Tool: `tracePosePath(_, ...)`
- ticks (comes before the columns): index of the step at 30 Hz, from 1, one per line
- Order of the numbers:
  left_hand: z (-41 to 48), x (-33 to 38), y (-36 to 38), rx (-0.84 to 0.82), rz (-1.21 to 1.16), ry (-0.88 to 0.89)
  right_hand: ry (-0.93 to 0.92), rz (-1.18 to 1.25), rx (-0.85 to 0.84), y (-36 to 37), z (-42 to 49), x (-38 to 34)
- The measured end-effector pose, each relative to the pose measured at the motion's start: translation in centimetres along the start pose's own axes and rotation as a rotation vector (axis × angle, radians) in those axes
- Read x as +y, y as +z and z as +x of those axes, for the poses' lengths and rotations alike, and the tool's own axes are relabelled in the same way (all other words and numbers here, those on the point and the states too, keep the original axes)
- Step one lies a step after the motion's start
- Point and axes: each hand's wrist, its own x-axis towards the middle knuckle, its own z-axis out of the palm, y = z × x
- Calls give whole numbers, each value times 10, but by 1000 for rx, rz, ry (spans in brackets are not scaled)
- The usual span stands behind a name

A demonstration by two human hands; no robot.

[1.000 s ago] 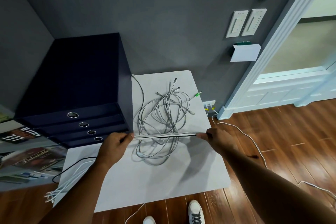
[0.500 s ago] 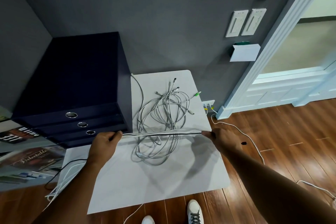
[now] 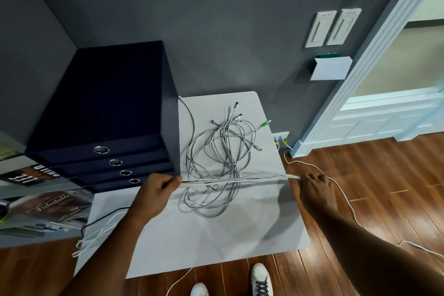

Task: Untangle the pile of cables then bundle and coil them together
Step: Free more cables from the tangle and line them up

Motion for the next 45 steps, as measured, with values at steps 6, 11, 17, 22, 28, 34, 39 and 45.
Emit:
tracePosePath(6,-2,11,16,-30,11,-8,206,307,-187,-3,-2,-11)
tracePosePath(11,1,23,21,-27,24,16,97,304,-226,-3,-1,-11)
tracePosePath(17,7,32,42,-66,70,64,-183,213,-113,-19,-5,-20)
tracePosePath(22,14,47,64,-43,183,111,-482,512,205,-57,-15,-67)
tracePosePath(28,20,67,84,-75,253,136,-789,507,142,-54,-29,-120)
tracePosePath(34,14,57,88,-242,262,94,-624,235,141,-21,-20,-103)
tracePosePath(39,7,40,81,-405,254,37,-691,100,107,-15,-7,-80)
tracePosePath(45,3,40,79,-405,309,86,-605,115,77,-11,-9,-76)
